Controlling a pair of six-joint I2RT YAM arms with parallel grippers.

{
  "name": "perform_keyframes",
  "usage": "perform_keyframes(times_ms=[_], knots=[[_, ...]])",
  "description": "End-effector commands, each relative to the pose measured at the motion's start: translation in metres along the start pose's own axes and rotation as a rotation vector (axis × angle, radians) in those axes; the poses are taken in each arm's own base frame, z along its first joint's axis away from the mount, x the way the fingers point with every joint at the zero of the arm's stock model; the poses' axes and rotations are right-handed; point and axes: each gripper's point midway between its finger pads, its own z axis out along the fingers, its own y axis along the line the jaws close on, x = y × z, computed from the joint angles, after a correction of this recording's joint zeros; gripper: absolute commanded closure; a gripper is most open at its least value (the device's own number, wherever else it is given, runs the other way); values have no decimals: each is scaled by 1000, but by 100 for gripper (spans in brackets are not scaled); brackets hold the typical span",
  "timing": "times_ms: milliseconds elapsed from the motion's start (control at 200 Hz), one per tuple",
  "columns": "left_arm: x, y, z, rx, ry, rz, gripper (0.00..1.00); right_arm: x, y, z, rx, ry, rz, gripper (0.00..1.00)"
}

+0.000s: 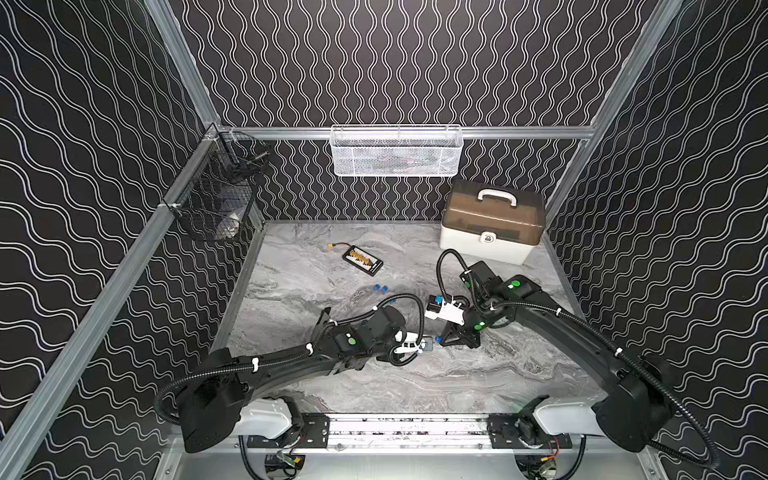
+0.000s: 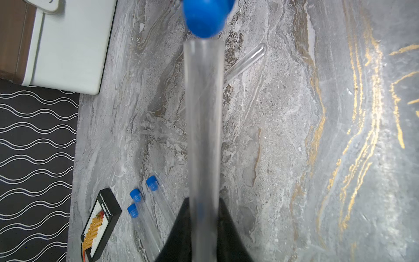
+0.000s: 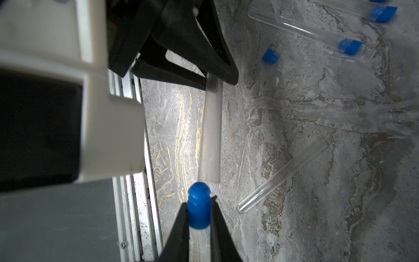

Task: Insert stoppers into test tubes
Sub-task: Insert the stopper into the test tube.

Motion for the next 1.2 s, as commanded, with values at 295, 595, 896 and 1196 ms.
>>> perform_keyframes(times_ms=[295, 595, 896, 1196], knots=[[-12, 8, -2, -31, -40, 23, 94, 1, -2, 6, -9, 24, 0, 87], [-14, 5, -2, -25, -39, 47, 94, 1, -3, 9, -17, 25, 8, 88], [-16, 4, -1, -30, -35, 67, 95, -10, -4, 4, -16, 6, -5, 90], [-30, 9, -11, -72, -51, 176, 96, -9, -5, 5, -46, 42, 7, 93]])
